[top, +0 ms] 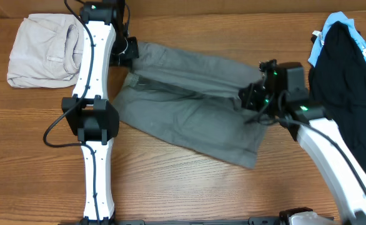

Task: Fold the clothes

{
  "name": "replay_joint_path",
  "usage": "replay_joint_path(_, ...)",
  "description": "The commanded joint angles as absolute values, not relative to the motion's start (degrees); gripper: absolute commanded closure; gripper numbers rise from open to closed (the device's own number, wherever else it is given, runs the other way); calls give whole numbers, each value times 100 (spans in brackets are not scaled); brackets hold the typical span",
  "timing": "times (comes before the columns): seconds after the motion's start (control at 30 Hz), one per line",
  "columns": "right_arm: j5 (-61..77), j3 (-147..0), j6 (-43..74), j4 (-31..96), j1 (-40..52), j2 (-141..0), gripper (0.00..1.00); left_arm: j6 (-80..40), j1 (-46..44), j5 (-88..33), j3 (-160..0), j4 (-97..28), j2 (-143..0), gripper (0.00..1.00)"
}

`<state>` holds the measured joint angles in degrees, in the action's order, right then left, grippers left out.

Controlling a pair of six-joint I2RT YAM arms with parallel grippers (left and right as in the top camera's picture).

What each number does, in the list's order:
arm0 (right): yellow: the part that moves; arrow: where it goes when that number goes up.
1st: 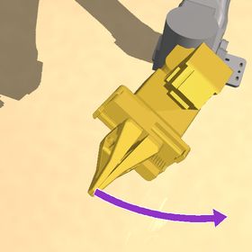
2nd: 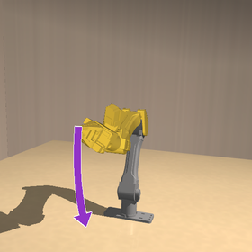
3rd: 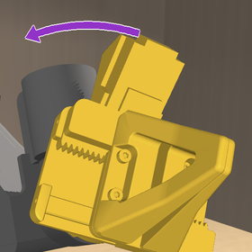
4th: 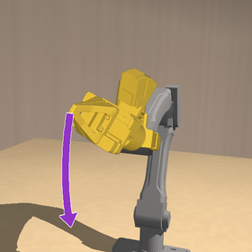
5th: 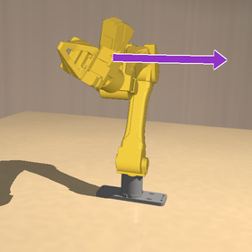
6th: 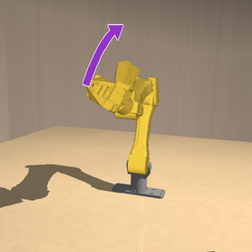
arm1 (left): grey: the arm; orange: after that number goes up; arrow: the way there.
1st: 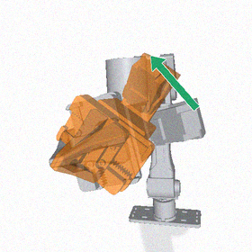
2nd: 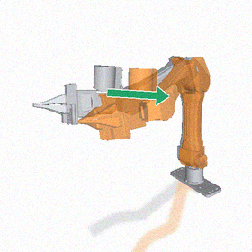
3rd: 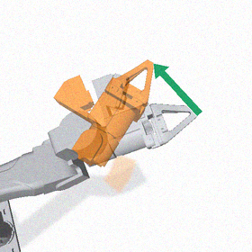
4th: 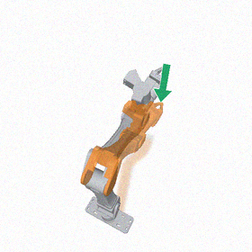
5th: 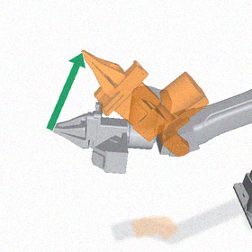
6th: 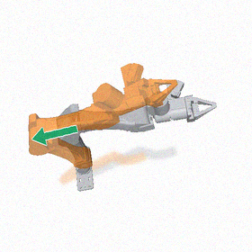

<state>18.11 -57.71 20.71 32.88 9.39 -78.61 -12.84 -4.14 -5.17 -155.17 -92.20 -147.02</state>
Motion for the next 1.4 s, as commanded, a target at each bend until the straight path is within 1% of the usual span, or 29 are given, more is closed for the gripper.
replay_joint_path(0.0, 1699, -5929, 2047, 3824, 878, -7168, 96, -875, -384, -434, -15852, -9445, -13885, 96)
replay_joint_path(0.1, 1675, -5929, 2128, 4593, 878, -6589, 96, -873, -381, -388, -15852, -9682, -13489, 96)
replay_joint_path(0.23, 1544, -5929, 2456, 5426, 878, -5819, 96, -810, -405, -432, -15852, -9682, -13032, 96)
replay_joint_path(0.33, 1354, -5929, 2727, 5758, 878, -5380, 96, -812, -469, -386, -15852, -9627, -12796, 96)
replay_joint_path(0.43, 897, -5929, 2794, 5655, 878, -5207, 96, -816, -550, -388, -15852, -9360, -12783, 96)
replay_joint_path(0.53, 307, -5927, 2794, 5295, 878, -5343, 96, -845, -620, -390, -15836, -9024, -12914, 96)
replay_joint_path(0.63, -329, -5927, 2794, 4792, 875, -5763, 96, -945, -718, -392, -15830, -8554, -13144, 96)
replay_joint_path(0.73, -819, -5929, 2794, 4136, 875, -6386, 96, -943, -856, -388, -15830, -8027, -13450, 96)
replay_joint_path(1.0, -1562, -5929, 2792, 2226, 731, -8195, 96, -945, -1227, -388, -15830, -6678, -14352, 96)
replay_joint_path(1.1, -1568, -5929, 2617, 1387, 626, -8650, 96, -1087, -1308, -355, -15830, -6167, -14626, 96)
replay_joint_path(1.17, -1621, -5929, 2359, 639, 552, -8906, 96, -1227, -1356, -119, -15830, -5669, -14776, 96)
replay_joint_path(1.2, -1671, -5929, 2261, 158, 493, -9048, 96, -1319, -1387, 8, -15830, -5269, -14844, 96)
replay_joint_path(1.23, -1752, -5929, 2228, -259, 436, -9170, 92, -1380, -1402, 43, -15830, -4877, -14890, 94)
replay_joint_path(1.27, -1859, -5929, 2231, -663, 373, -9277, 87, -1406, -1417, 36, -15830, -4469, -14947, 76)
replay_joint_path(1.3, -1920, -5929, 2231, -1052, 307, -9373, 66, -1422, -1431, 12, -15830, -4093, -14960, 37)
replay_joint_path(1.33, -1946, -5929, 2233, -1393, 244, -9439, 35, -1428, -1446, 5, -15830, -3826, -14962, 5)
replay_joint_path(1.37, -1944, -5929, 2244, -1695, 178, -9454, 0, -1437, -1463, 8, -15832, -3603, -14936, 0)
